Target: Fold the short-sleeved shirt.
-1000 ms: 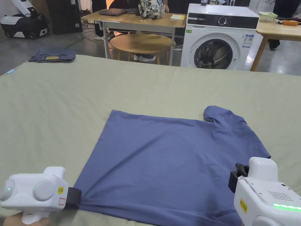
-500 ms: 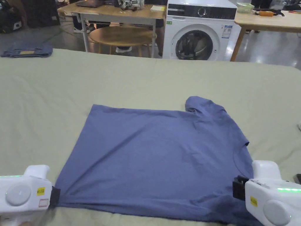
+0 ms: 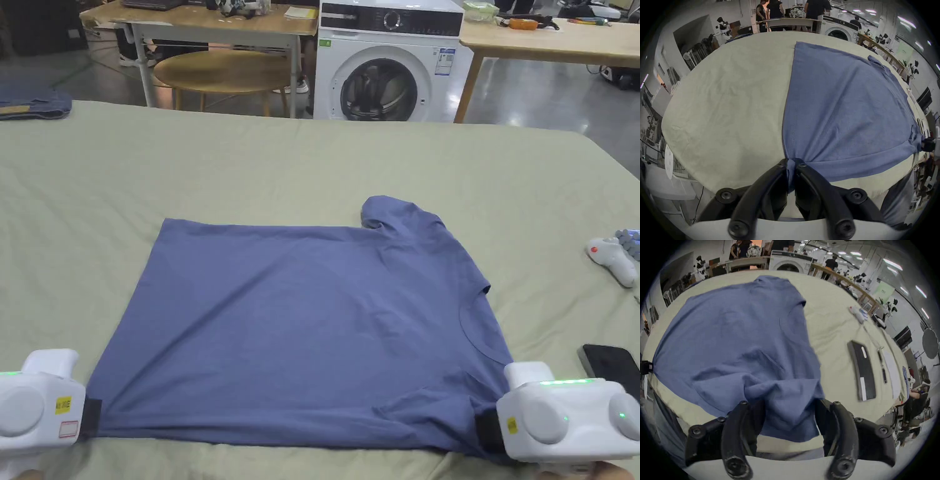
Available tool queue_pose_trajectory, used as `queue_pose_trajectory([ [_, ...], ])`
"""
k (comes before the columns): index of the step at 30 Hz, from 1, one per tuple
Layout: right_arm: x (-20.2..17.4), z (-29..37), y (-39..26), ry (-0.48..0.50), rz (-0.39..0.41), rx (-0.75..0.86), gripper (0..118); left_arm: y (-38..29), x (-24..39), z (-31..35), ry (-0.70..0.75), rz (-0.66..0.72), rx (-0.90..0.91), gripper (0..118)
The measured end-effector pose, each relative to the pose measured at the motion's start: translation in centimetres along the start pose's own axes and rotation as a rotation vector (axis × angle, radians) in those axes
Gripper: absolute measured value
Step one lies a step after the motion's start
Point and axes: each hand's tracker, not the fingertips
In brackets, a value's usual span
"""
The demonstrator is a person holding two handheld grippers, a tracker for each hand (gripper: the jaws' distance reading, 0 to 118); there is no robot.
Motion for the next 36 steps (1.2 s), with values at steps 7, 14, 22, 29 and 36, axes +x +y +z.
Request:
queue_pose_trajectory([
  [7, -1.8, 0.3, -1.0, 0.025, -0.014, 0.048, 13, -0.3, -0.1, 0.3, -0.011, 0.013, 0.008, 1],
  [14, -1.6, 1.6, -0.9, 0.012, 0.011, 0.061, 9, -0.2, 0.0, 1.1, -0.014, 0.006, 0.024, 1],
  [22, -0.9, 5.8, 0.1, 0.038, -0.003, 0.179, 9, 1.5, -0.2, 3.9, -0.040, 0.014, 0.122, 1],
  [29, 0.4, 8.4, 5.1, 0.071, -0.039, 0.261, 9, 6.9, -0.8, 5.3, -0.052, 0.024, 0.206, 1],
  [36, 1.2, 6.1, 13.5, 0.150, -0.098, 0.233, 9, 14.1, -0.8, 2.1, -0.070, 0.038, 0.212, 1],
])
